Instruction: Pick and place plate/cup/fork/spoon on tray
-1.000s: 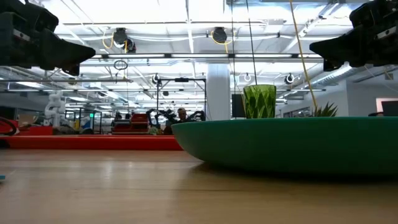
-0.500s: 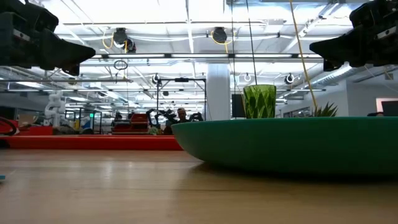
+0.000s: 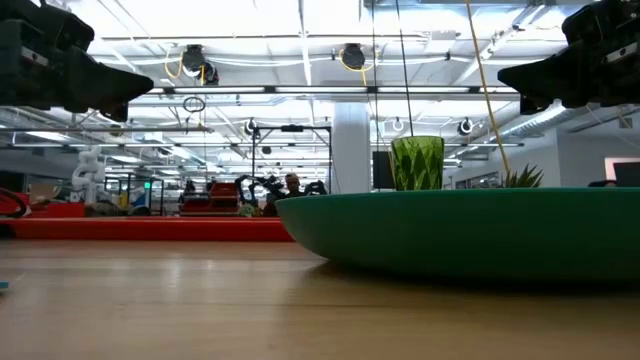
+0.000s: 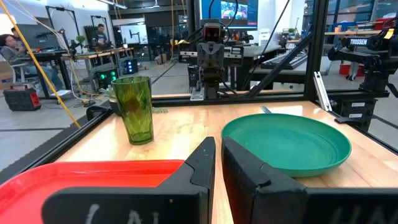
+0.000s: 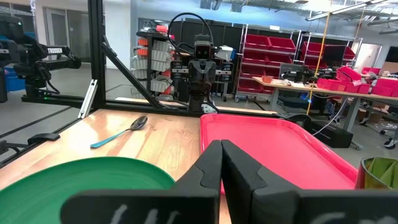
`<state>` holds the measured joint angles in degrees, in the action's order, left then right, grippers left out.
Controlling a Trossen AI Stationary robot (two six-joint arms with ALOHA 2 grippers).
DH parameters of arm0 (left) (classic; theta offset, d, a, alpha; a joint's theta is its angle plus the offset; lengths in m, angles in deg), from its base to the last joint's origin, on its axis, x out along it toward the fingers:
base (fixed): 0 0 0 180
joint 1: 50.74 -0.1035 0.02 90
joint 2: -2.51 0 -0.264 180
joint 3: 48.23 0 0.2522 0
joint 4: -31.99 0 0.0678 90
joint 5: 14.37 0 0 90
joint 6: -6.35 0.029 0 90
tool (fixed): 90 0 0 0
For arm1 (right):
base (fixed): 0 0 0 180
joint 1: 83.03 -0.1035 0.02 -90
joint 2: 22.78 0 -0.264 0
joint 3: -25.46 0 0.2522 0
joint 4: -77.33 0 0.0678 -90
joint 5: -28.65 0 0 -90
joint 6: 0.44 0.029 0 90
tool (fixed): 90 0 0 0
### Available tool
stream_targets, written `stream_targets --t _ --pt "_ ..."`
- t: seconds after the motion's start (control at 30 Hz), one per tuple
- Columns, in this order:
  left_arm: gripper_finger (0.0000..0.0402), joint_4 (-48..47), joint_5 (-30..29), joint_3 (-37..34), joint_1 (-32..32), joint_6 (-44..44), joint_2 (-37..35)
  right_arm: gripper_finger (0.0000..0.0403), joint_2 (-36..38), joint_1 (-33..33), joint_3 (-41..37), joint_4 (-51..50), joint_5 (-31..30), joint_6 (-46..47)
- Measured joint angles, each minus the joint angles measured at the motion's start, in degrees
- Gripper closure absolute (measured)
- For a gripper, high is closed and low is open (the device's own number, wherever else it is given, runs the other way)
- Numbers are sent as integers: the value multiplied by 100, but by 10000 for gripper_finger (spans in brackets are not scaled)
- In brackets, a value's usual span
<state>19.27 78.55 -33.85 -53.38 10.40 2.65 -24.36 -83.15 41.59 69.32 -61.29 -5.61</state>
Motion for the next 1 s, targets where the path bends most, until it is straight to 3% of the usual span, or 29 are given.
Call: stream_targets --t 1.0 --pt "369 0 1 -1 -2 -2 1 403 2 2 0 0 0 -343"
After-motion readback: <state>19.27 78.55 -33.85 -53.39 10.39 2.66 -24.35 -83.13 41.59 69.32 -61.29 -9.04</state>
